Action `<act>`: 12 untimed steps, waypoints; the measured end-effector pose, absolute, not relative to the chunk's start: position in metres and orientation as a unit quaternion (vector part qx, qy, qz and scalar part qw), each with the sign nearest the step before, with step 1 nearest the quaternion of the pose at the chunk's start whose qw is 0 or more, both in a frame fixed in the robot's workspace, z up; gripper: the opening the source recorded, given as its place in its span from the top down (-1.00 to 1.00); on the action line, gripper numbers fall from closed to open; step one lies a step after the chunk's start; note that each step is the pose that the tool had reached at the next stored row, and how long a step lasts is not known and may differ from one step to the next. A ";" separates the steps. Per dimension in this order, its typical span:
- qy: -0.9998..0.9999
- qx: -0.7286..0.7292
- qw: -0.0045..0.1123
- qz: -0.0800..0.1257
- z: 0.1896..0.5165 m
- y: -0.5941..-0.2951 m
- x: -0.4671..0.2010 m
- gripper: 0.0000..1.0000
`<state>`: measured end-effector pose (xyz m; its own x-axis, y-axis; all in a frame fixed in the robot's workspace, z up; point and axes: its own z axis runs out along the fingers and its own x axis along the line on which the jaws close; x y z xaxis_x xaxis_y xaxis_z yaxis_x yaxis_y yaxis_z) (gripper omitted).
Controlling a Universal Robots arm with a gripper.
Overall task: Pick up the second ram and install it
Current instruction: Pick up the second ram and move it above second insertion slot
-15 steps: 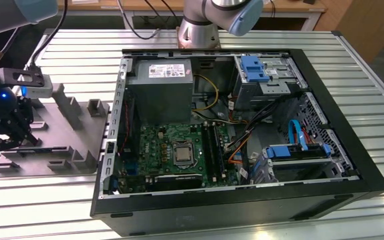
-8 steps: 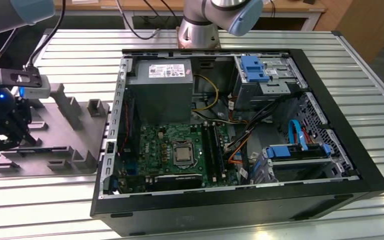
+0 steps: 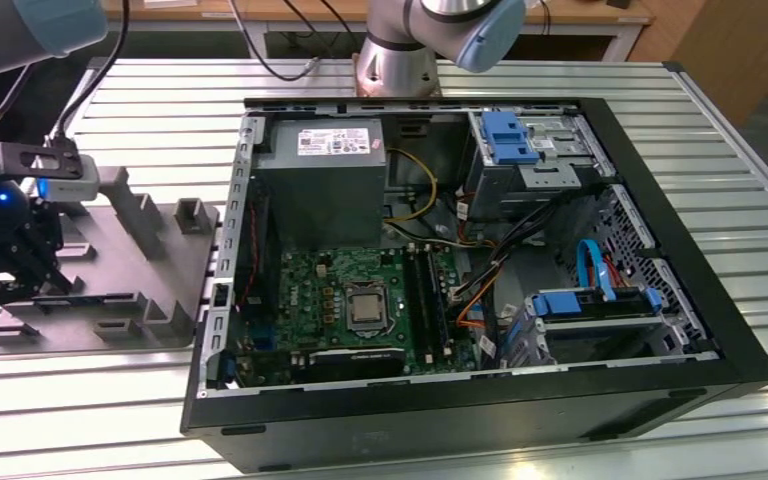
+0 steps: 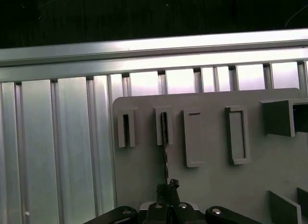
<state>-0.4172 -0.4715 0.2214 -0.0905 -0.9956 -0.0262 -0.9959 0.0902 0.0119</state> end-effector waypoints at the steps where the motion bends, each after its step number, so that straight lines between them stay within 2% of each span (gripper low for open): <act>1: 0.737 -0.675 0.005 0.013 0.221 -0.471 -0.417 0.80; 12: 0.725 -0.689 0.005 0.013 0.217 -0.471 -0.417 0.80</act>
<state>-0.4173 -0.4715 0.2167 -0.0512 -0.9983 -0.0261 -0.9986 0.0509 0.0119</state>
